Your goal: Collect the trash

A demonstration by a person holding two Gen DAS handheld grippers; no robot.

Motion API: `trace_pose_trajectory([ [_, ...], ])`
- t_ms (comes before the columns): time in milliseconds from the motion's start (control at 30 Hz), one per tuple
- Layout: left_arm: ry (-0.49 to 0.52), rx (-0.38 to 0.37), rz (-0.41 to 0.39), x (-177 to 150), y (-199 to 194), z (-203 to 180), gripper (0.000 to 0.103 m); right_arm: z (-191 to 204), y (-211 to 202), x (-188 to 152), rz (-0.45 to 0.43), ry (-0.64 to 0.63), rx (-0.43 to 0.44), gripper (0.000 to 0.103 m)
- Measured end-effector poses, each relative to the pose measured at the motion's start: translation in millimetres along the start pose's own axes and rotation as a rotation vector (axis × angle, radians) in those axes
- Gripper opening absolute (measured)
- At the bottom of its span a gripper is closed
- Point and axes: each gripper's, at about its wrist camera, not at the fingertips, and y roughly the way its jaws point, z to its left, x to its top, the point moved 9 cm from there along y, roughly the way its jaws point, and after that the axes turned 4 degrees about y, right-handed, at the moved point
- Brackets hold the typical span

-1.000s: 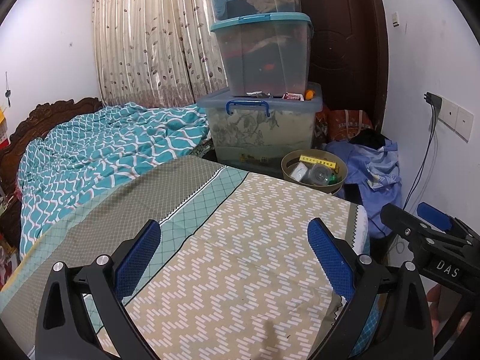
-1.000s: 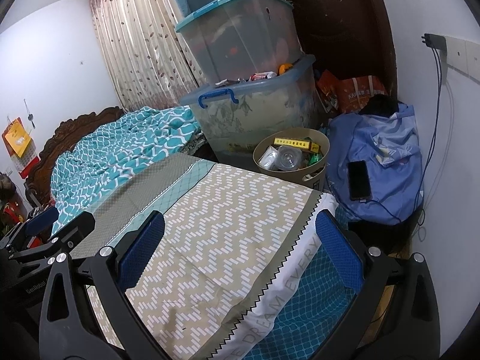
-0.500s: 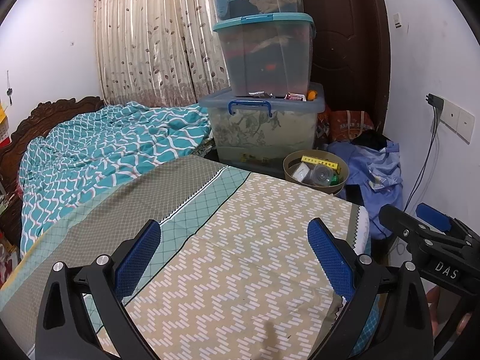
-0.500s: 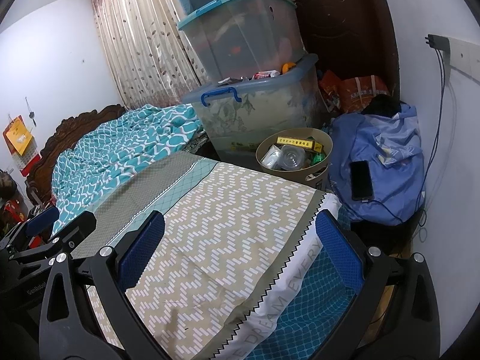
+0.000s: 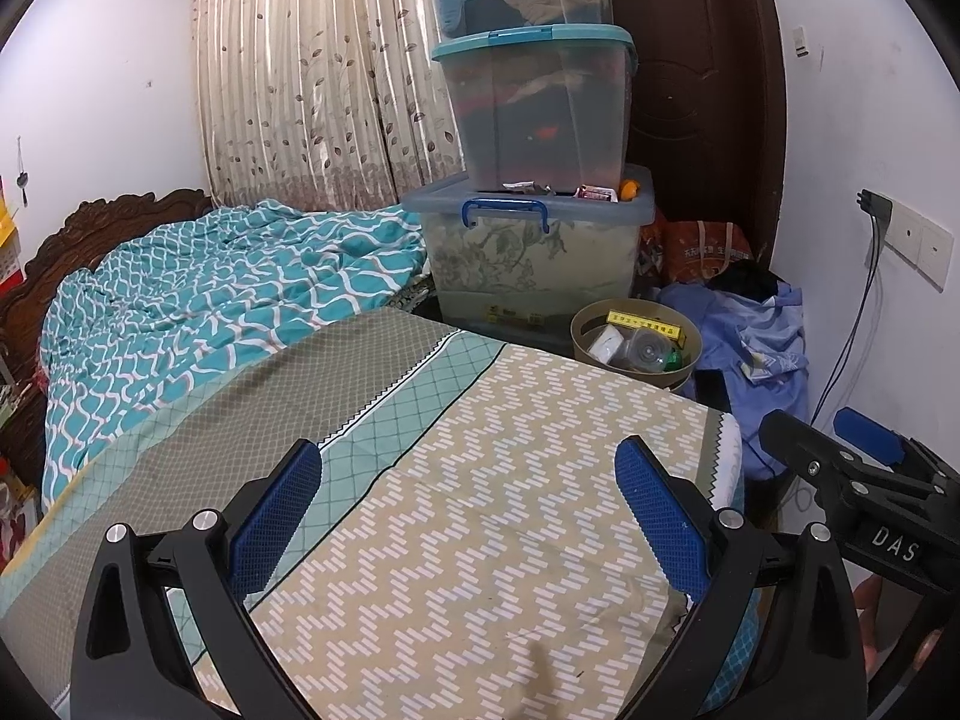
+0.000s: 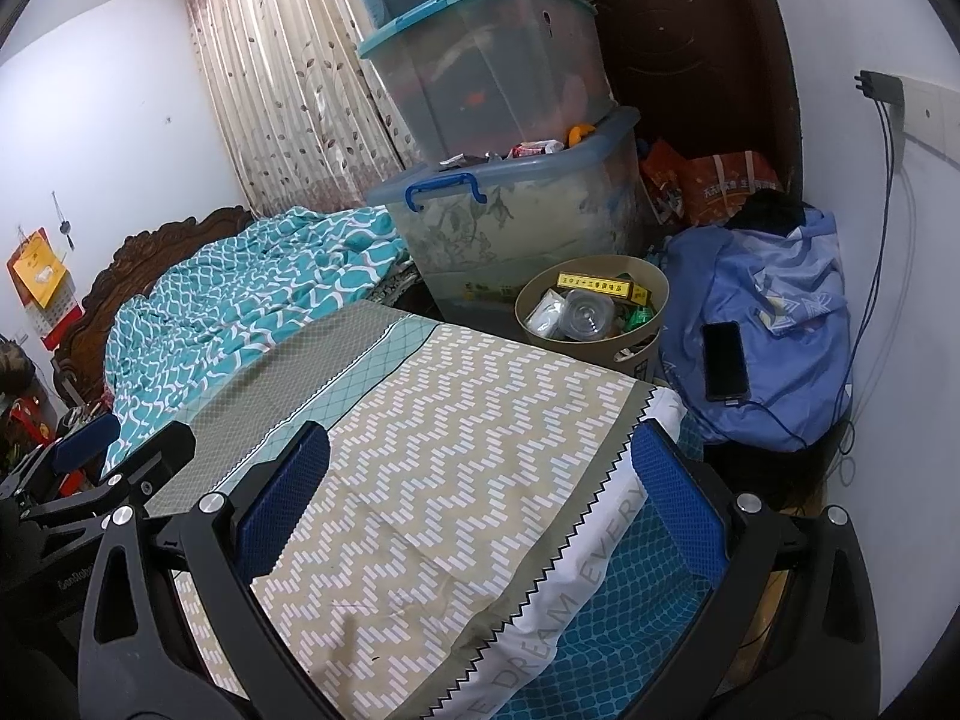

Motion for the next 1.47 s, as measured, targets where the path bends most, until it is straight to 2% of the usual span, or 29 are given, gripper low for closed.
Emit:
trace_pose_trajectory([
  [767,0.009,0.024,0.006,-0.6,3.1,-3.7,0.094,-3.7,9.2,-3.4,0.024,0.004,0.004,0.099],
  [1167,0.027,0.01,-0.006,-3.1,3.8,-5.7,0.094,-7.2,14.9,-6.6,0.035,0.009,0.006,0.099],
  [1467,0.009,-0.002,0.023,-5.0,9.6,-5.5,0.094,-11.3,17.6,-12.6,0.041,0.013,0.005,0.099],
])
